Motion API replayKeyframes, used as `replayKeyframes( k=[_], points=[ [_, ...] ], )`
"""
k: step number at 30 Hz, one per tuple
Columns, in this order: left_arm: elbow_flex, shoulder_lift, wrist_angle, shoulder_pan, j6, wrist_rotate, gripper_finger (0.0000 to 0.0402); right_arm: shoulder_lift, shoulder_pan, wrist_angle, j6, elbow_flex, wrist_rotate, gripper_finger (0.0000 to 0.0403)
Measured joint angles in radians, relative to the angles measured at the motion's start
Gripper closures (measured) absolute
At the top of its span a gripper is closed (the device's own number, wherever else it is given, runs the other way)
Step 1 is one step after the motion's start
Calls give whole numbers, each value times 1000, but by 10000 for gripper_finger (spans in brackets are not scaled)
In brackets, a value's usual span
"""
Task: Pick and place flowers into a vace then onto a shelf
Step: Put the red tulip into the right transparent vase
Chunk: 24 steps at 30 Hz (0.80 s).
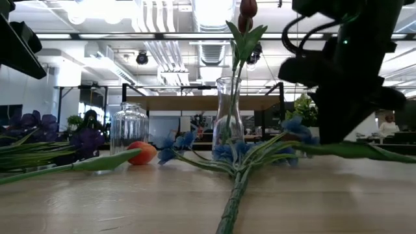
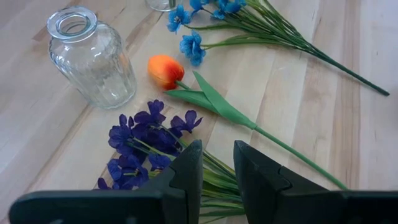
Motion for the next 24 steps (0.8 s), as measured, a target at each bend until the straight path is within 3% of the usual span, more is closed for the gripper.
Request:
replayKeyframes(
  k=[12,19,24],
  points=[
    [0,0,0,0,-4,1,327,-168,0,-50,-87,64,171,394],
    [0,0,1,0,-4,1,327,-300,2,-48,-258,143,301,394],
    [0,0,1,0,-5,-2,327,-345,2,-38,-400,220,312,394]
  ],
)
